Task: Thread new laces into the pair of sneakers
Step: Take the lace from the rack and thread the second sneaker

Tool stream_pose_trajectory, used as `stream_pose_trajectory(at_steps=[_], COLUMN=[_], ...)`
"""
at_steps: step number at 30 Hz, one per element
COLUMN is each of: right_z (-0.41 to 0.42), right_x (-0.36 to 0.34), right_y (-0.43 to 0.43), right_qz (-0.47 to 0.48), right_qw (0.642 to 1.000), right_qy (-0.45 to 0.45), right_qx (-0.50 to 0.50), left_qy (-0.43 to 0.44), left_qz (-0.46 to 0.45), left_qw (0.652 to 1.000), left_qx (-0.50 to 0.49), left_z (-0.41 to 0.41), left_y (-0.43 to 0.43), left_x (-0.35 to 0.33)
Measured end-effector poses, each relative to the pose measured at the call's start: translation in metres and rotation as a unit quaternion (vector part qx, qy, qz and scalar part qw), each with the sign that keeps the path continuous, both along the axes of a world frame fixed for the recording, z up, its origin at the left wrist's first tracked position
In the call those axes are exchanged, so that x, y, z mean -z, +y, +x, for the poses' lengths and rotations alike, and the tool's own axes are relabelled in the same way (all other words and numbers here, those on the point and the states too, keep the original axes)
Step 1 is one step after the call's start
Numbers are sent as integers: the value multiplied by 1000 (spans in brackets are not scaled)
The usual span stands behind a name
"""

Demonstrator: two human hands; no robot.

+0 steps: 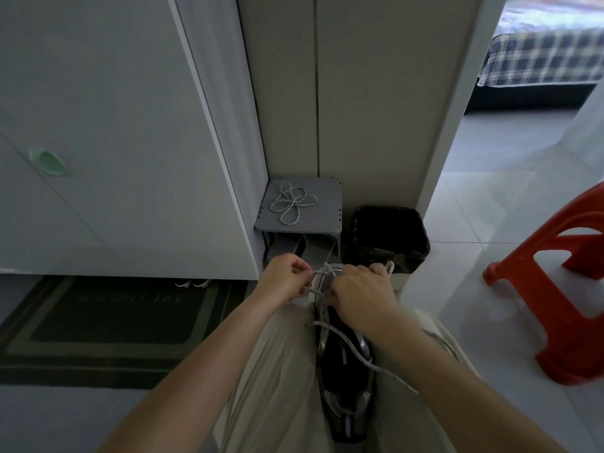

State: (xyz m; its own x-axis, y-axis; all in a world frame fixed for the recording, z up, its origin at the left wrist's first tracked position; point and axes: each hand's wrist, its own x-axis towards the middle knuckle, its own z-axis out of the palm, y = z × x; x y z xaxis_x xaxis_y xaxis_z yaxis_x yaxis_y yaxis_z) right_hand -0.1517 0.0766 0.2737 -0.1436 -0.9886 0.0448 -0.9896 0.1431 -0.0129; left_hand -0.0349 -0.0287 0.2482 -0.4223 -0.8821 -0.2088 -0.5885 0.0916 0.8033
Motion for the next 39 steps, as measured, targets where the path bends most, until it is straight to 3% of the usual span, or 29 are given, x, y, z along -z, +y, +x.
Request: stream_pose_trajectory(at_steps=[9,18,26,39], right_z=[-6,-33,-55,-66], right_x=[10,-3,-15,-46], right_y=[-3,29,83,110], right_qz=[49,-44,-133,-256], right_qw=[998,988,941,912], right_qy=[-21,-145,-298,-308], right_qx=[24,38,93,86], left_qy=[9,3,-3,-56], left_qz=[42,40,33,-66], left_qw=[999,999,998,983], left_qx=[-6,28,58,164], left_z=[1,-2,-8,-7], left_y=[1,7,16,31], left_x=[-2,2,4,-7])
